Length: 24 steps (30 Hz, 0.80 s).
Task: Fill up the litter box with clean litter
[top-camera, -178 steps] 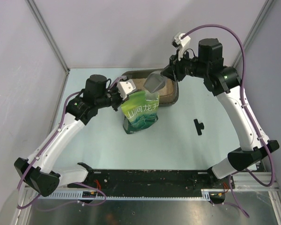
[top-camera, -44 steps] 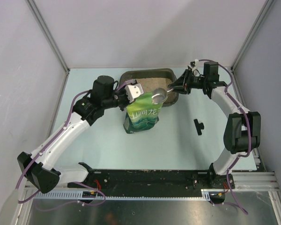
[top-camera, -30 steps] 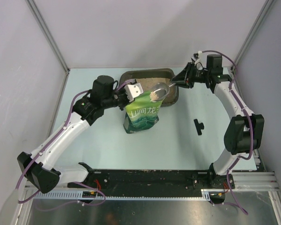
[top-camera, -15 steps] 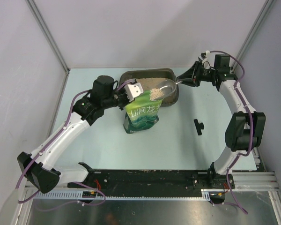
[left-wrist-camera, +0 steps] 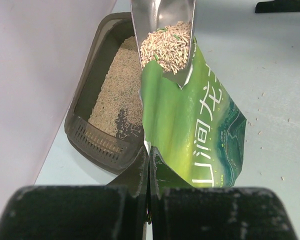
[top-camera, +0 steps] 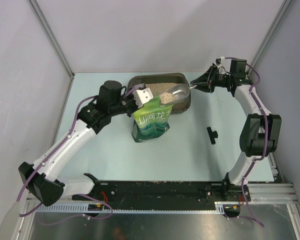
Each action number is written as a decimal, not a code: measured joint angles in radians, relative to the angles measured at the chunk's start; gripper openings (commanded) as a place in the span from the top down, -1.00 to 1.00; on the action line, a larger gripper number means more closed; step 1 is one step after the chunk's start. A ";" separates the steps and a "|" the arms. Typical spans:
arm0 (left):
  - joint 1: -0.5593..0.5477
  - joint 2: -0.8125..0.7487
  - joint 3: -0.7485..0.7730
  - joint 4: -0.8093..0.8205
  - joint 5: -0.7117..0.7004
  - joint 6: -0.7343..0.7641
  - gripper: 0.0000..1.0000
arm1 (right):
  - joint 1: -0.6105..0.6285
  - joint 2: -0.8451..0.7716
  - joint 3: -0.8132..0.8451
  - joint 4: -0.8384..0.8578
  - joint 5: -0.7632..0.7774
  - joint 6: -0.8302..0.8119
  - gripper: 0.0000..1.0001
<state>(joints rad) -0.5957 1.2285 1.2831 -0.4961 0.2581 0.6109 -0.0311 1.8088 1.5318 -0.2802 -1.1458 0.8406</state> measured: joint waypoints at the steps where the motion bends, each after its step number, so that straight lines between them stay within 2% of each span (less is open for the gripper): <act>1: 0.000 0.000 0.000 0.000 -0.002 0.000 1.00 | -0.002 0.006 0.000 0.007 -0.004 0.008 1.00; 18: -0.001 0.004 0.000 -0.007 -0.040 0.019 1.00 | -0.019 0.078 -0.005 0.221 -0.041 0.188 1.00; 24: -0.001 0.008 0.000 -0.008 -0.047 0.024 1.00 | -0.024 0.153 0.057 0.259 -0.040 0.225 1.00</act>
<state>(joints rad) -0.5964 1.2369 1.2831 -0.5045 0.2108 0.6350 -0.0551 1.9617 1.5890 -0.0216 -1.1858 1.0657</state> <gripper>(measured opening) 0.004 0.302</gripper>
